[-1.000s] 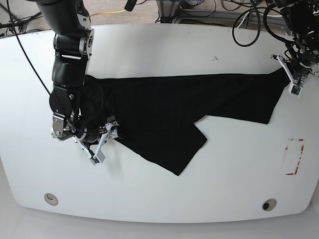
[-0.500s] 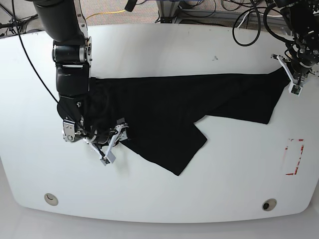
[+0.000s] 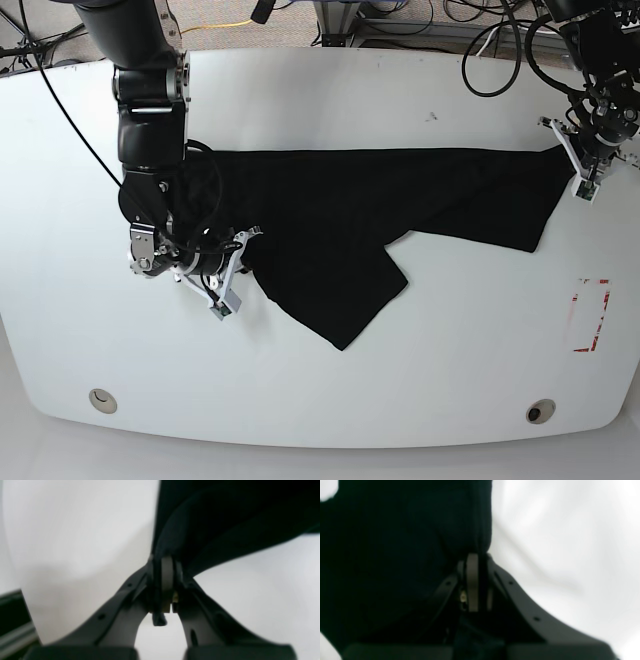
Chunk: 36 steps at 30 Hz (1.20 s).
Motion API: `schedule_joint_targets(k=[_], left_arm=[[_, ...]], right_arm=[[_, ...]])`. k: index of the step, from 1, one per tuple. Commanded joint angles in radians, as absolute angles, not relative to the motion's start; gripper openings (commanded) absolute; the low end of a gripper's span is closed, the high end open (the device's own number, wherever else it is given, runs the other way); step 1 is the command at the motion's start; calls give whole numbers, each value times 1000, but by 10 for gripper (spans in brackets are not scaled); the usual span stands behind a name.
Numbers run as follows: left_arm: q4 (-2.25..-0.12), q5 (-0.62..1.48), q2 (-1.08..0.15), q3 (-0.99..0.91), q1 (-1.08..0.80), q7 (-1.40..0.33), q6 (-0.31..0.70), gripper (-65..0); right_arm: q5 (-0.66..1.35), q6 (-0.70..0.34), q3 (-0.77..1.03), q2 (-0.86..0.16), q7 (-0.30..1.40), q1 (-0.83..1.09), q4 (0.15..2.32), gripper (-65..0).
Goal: Fold the T-shirt properly
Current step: 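Regrasp the shirt edge with the right gripper, then lift the shirt with both grippers and swing it flat onto the table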
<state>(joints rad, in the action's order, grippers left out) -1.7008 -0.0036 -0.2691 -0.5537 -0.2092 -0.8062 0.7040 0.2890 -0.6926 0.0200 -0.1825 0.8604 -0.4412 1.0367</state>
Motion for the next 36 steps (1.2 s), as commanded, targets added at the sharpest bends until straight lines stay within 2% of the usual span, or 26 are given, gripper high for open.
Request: schedule_joint_targets(k=[1, 8, 13, 26, 36], left_arm=[[-1756, 2, -285, -556, -194, -791, 698, -650], [-1851, 1, -257, -512, -93, -792, 698, -650], [-1867, 1, -255, -460, 22, -834, 698, -650], [-1879, 1, -260, -458, 467, -1069, 698, -650], [-1880, 1, -302, -456, 783, -1188, 698, -650]], right_arm=[[308, -698, 25, -211, 875, -478, 1175, -650], [303, -698, 24, -240, 992, -547, 1333, -650], [305, -698, 24, -263, 1015, -644, 1354, -650], [306, -698, 19, -348, 1132, -978, 1353, -650], [311, -698, 18, -357, 1191, -1233, 1353, -650]])
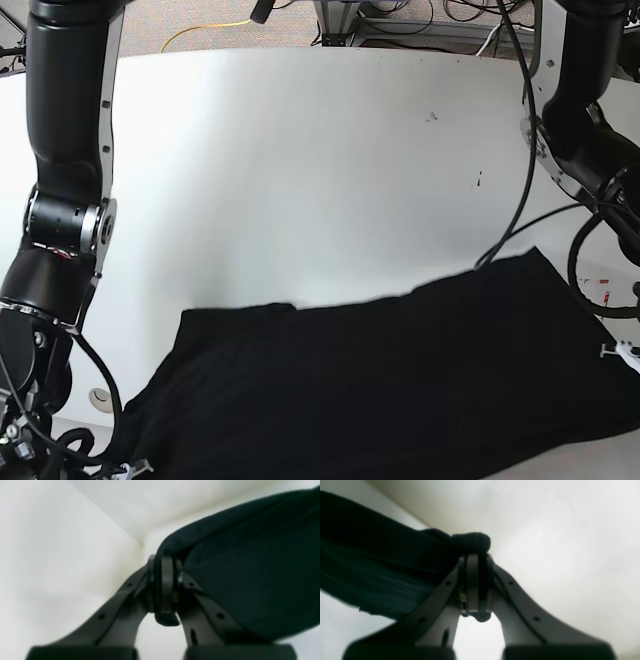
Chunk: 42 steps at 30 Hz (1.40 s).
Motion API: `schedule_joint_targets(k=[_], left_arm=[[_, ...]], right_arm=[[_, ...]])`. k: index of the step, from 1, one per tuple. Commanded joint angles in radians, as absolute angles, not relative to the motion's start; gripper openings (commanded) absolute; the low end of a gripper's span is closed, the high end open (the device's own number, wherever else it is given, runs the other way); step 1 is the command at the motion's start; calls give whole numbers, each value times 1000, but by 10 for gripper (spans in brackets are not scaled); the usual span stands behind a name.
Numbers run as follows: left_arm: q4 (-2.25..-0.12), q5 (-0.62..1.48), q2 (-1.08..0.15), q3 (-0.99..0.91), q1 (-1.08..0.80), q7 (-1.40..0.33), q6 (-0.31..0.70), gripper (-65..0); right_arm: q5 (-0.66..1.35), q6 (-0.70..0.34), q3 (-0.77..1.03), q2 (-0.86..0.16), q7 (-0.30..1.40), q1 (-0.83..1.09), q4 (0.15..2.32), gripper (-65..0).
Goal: Fold the T-shirt properly
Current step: 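Lift the shirt with both grippers and swing it flat onto the table, then drag the shirt edge with both grippers away from the table center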
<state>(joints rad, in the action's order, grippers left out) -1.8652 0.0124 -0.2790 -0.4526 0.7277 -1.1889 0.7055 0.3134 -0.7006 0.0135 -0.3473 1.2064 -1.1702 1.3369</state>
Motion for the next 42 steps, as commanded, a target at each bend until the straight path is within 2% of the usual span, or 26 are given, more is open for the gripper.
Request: schedule_joint_targets(k=[1, 7, 11, 18, 22, 28, 38, 42], left_arm=[[-1880, 1, -305, -456, 806, -1191, 698, -650], [-1877, 4, -320, -455, 860, -1191, 698, -650], [-1883, 7, -326, -407, 785, -1191, 698, -650], [-1951, 10, -320, -406, 538, -1187, 698, -650], [-1954, 10, -294, -417, 407, -1178, 698, -650], [-1952, 10, -266, -456, 163, -1058, 698, -650], [-1949, 10, -262, -455, -174, -931, 698, -650], [-1949, 8, -262, -455, -254, -924, 698, -650]], right_arm=[[311, -698, 18, -363, 1201, -1256, 1353, -650], [312, -698, 19, -383, 1268, -1306, 1356, -650], [311, -698, 25, -412, 1305, -1288, 1356, -650], [312, -698, 166, -426, 1314, -992, 1497, -650], [312, -698, 186, -424, 1314, -812, 1572, -650], [312, -698, 298, -381, 1313, -532, 1684, -650], [314, -698, 395, -358, 1310, -200, 1753, -650], [369, -698, 433, -352, 1310, -85, 1801, -650]])
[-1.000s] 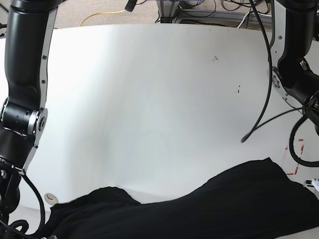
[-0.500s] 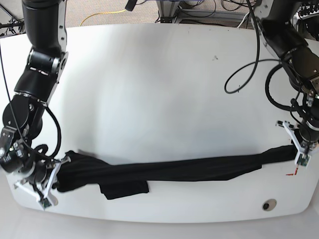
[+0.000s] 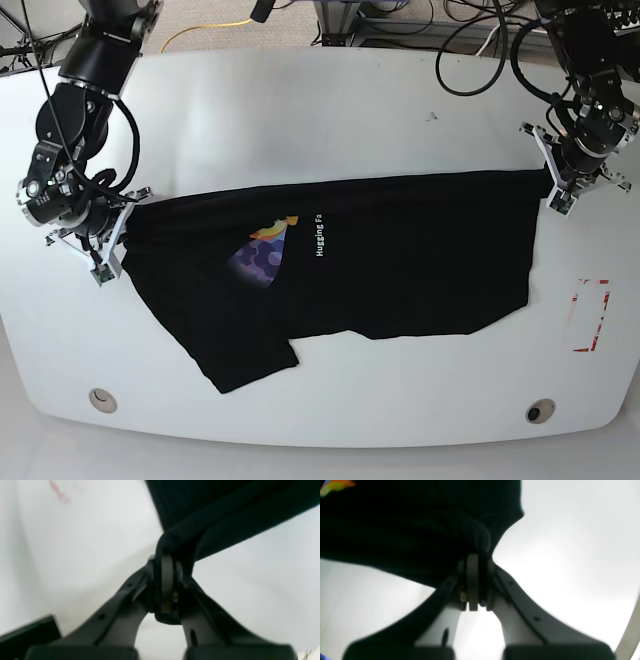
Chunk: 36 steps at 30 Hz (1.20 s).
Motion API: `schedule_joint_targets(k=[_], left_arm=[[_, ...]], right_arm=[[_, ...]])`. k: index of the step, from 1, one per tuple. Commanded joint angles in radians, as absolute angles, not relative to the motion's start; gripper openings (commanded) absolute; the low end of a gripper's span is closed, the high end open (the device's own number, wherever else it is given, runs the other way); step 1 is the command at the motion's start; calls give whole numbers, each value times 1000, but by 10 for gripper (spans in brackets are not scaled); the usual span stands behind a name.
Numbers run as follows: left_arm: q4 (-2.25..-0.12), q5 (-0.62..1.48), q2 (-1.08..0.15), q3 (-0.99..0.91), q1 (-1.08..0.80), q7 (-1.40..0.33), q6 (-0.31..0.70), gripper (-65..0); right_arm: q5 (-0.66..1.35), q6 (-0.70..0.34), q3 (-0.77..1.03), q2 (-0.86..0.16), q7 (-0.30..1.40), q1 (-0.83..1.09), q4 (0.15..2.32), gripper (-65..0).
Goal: Fold the T-shirt properly
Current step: 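Drag the shirt edge with both grippers away from the table center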
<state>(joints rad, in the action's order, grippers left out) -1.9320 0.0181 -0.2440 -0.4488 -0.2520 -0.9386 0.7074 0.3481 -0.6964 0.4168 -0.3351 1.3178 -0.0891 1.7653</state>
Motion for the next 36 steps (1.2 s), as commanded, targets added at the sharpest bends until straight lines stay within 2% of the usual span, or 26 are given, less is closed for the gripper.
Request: schedule_joint_targets(k=[1, 4, 9, 16, 27, 36], left_arm=[[-1949, 8, -263, -455, -274, -924, 698, -650], [-1949, 8, -268, -456, -312, -921, 698, -650], [-1949, 8, -268, -455, -268, -921, 698, -650], [-1917, 1, -269, -387, -90, -923, 698, -650], [-1604, 1, -323, -321, 122, -918, 698, -650], [-1437, 1, -328, -320, 179, -782, 698, -650]], right_arm=[[389, -698, 438, -352, 1310, -56, 1808, -650], [432, -698, 453, -354, 1310, 18, 1817, -650], [447, -698, 476, -346, 1308, 77, 1816, -650], [444, -698, 476, -343, 1307, 90, 1796, -650], [443, -698, 478, -346, 1196, 84, 1682, -650], [449, -698, 478, -334, 1196, 45, 1687, -650]])
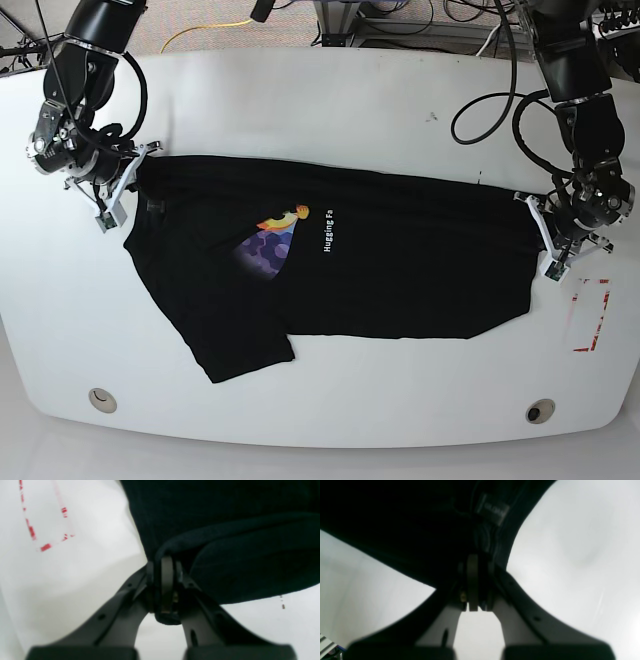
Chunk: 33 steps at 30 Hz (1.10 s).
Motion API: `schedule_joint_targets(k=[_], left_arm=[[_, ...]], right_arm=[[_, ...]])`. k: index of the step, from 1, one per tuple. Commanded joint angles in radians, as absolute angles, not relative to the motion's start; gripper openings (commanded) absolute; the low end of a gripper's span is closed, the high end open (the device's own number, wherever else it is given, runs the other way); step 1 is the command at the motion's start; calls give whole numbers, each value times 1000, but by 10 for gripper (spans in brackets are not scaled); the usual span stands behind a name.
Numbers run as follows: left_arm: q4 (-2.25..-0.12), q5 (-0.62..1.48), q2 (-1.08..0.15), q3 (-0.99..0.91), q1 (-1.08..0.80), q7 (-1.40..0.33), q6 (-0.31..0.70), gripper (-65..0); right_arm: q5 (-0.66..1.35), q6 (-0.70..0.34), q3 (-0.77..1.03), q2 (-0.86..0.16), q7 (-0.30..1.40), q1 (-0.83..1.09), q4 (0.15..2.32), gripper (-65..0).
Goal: Fold the T-shirt properly
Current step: 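Drag the shirt edge with both grippers away from the table center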
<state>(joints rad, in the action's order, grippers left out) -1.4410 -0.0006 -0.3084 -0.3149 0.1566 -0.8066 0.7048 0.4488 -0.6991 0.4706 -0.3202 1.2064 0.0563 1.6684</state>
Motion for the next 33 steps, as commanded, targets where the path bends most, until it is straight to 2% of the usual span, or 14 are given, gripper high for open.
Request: schedule_joint_targets(k=[1, 8, 9, 11, 13, 14, 16, 18, 22, 24, 27, 33], left_arm=[[-1426, 1, -328, -320, 182, -774, 698, -650], [-1353, 1, -328, -320, 228, -757, 698, -650], [-1343, 1, -328, -320, 239, -757, 698, -633], [-1323, 1, -326, -320, 255, -757, 698, -557], [-1310, 1, -328, -320, 268, -757, 698, -468], [-1302, 1, -328, -320, 274, -757, 698, -422], [-1287, 1, -328, -320, 294, -757, 698, -314], [-1283, 1, -329, -320, 305, -757, 698, -262], [-1282, 1, -331, -320, 323, -757, 698, -250], [-1282, 7, -343, -320, 328, -757, 698, -250], [-1290, 10, -349, -328, 326, -757, 698, -251], [-1323, 12, -344, -401, 277, -757, 698, -251]], right_arm=[[449, -698, 478, -332, 1196, 36, 1687, -650], [443, -698, 476, -328, 1194, -27, 1664, -650], [443, -698, 476, -325, 1194, -38, 1649, -650], [443, -698, 476, -329, 1194, -67, 1612, -650], [437, -698, 476, -332, 1194, -81, 1581, -618], [426, -698, 476, -335, 1194, -85, 1572, -590], [394, -698, 476, -344, 1194, -88, 1567, -487], [386, -698, 476, -344, 1194, -87, 1573, -400], [378, -698, 481, -348, 1194, -61, 1646, -220], [383, -698, 509, -340, 1196, -36, 1692, -165], [383, -698, 549, -320, 1196, -8, 1758, -140], [383, -698, 664, -257, 1201, 33, 1802, -140]])
